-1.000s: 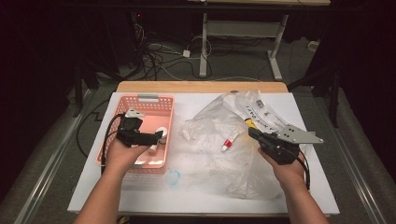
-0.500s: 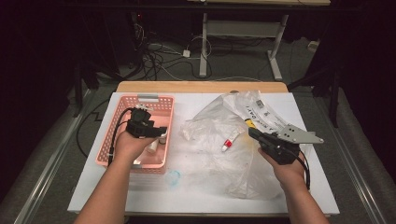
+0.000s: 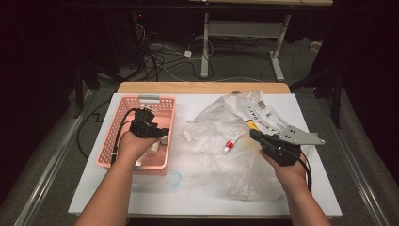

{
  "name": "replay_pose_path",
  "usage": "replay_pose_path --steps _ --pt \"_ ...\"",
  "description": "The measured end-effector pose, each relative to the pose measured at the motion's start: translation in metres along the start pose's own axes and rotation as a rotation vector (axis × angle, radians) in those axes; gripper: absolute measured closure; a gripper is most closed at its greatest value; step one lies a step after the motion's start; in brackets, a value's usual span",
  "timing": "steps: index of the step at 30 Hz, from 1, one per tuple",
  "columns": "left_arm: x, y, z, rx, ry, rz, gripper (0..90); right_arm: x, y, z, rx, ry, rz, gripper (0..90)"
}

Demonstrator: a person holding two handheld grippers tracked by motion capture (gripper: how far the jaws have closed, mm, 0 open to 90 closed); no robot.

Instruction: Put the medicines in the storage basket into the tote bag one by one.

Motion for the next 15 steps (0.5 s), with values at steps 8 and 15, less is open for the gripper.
replay_pose_path --steps 8,15 --pt "-0.008 0.005 -0.003 0.005 -0.06 0.05 39.4 0.0 0.0 0.0 -0.001 0.0 0.0 90.0" --pt "-0.008 -0.001 0.009 0.038 -0.086 0.039 39.5 0.0 -0.001 -0.001 -0.001 -0.001 -0.003 90.0"
Point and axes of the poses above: each handheld gripper's, and its own axes: z roughly forward along the jaws, x roughly out of its top, y roughly to its right, the point moved 8 cm from there along z, roughly forward along the jaws, and after that the axes turned 7 degrees about -x, right-handed, at the moved point
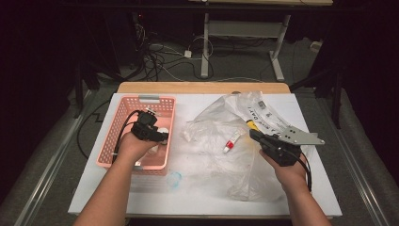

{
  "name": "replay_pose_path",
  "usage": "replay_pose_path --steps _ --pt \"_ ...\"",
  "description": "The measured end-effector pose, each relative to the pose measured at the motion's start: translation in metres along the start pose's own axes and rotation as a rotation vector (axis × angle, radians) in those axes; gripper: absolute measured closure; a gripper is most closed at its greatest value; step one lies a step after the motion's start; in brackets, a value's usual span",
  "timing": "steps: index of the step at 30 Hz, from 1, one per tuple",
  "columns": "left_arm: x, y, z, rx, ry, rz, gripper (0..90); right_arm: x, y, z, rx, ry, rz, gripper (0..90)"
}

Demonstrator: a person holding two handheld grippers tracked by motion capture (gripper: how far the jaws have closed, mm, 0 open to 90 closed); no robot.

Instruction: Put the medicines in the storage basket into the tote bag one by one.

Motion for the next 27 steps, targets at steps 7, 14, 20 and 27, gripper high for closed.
replay_pose_path --steps 7,14,20,27 --pt "0.0038 -0.0052 0.0074 0.014 -0.013 -0.001 40.0 -0.0014 0.001 0.0012 0.0 -0.002 0.0 90.0" --pt "0.0055 -0.0052 0.0107 0.01 0.001 -0.004 47.7 -0.0017 0.0006 0.0013 -0.002 -0.005 0.0 90.0" --pt "0.0057 -0.0047 0.0108 0.026 0.008 -0.007 48.5 -0.0017 0.0006 0.001 -0.003 -0.005 0.0 90.0" --pt "0.0043 0.0015 0.0022 0.041 0.014 0.013 48.7 -0.0007 0.0013 -0.0001 -0.003 0.0 -0.002 90.0"
Point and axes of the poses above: each handheld gripper's, and its own axes: z roughly forward along the jaws, x roughly out of its top, y roughly to its right, the point moved 8 cm from there along z, roughly forward along the jaws, and after that the axes turned 7 degrees about -x, right-handed, at the moved point
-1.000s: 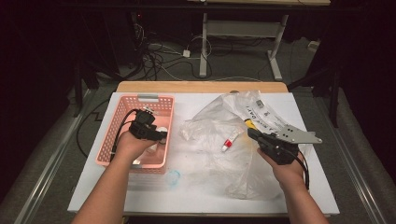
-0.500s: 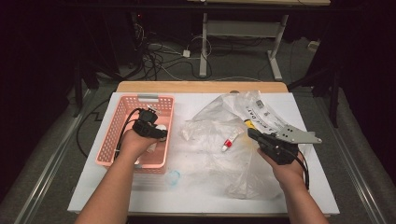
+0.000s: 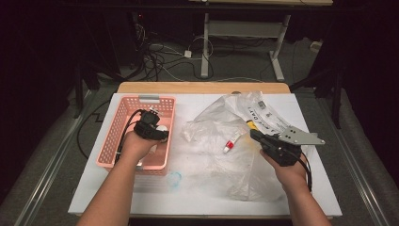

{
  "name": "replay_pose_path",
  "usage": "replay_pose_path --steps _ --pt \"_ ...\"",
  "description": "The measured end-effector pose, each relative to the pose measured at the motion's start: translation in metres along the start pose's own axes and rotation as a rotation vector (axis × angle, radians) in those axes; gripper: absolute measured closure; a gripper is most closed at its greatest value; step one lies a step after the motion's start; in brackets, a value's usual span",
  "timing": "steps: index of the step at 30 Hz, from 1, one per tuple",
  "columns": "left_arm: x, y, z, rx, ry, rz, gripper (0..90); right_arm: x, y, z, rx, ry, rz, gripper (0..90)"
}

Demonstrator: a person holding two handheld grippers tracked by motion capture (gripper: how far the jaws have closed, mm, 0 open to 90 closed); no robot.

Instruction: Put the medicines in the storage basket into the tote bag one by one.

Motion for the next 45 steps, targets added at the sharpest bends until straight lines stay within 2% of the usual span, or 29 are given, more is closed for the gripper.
replay_pose_path --steps 13,28,30,36,40,45 --pt "-0.007 0.021 -0.032 0.002 0.116 0.03 48.7 0.002 -0.001 -0.001 0.003 0.007 -0.002 90.0" --pt "-0.03 0.036 -0.057 0.01 0.207 0.05 48.7 0.001 -0.002 -0.001 0.001 0.003 -0.002 90.0" --pt "-0.033 0.039 -0.06 0.008 0.234 0.045 48.7 0.001 -0.003 -0.001 0.002 0.001 -0.001 90.0" --pt "-0.045 0.045 -0.064 0.004 0.283 0.033 48.7 0.001 -0.003 0.0 0.005 0.002 -0.004 90.0" --pt "-0.052 0.047 -0.061 -0.009 0.289 0.029 48.8 0.0 -0.004 0.001 0.005 -0.002 -0.006 90.0" --pt "-0.056 0.049 -0.061 -0.004 0.305 0.035 48.7 -0.001 -0.005 0.001 0.004 -0.004 -0.007 90.0"
Point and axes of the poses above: each handheld gripper's, and its own axes: z roughly forward along the jaws, x roughly out of its top, y roughly to its right, the point moved 8 cm from there along z, roughly forward along the jaws, and after that the axes turned 7 degrees about -x, right-handed, at the moved point
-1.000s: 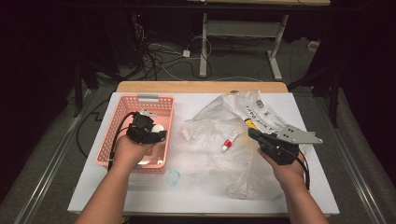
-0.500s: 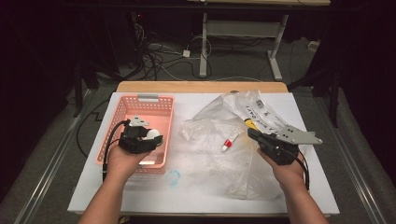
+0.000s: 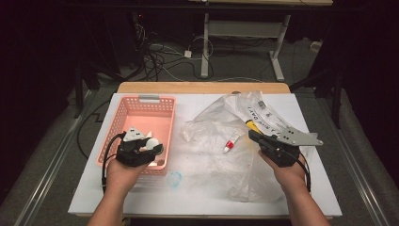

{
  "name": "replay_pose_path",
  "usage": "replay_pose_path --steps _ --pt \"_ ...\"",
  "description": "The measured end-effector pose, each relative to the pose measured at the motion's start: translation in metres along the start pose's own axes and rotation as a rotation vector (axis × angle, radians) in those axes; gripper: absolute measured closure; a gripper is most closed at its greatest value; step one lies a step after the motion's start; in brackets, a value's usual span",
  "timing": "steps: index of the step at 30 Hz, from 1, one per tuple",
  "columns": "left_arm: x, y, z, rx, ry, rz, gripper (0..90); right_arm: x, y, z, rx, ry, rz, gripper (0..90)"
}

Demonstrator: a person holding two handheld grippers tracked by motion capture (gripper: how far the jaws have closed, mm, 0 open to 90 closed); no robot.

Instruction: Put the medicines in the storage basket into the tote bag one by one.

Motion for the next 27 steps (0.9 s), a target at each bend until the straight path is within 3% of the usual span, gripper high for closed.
replay_pose_path --steps 10,17,24,27 --pt "-0.006 0.006 -0.007 -0.002 0.028 0.016 48.8 0.0 -0.001 0.0 0.0 0.001 -0.001 90.0" --pt "0.0 0.009 -0.014 0.008 0.074 0.026 48.8 0.001 -0.001 -0.001 0.0 0.007 -0.004 90.0" --pt "0.008 0.012 -0.022 -0.009 0.14 0.006 48.8 0.001 -0.002 -0.001 0.002 0.004 -0.007 90.0" --pt "0.011 0.017 -0.025 -0.006 0.152 0.024 48.8 0.0 -0.001 -0.001 0.003 0.005 -0.004 90.0"
Point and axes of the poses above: each handheld gripper's, and its own axes: z roughly forward along the jaws, x roughly out of its top, y roughly to its right, the point moved 8 cm from there along z, roughly forward along the jaws, and after that the axes turned 7 degrees about -x, right-handed, at the moved point
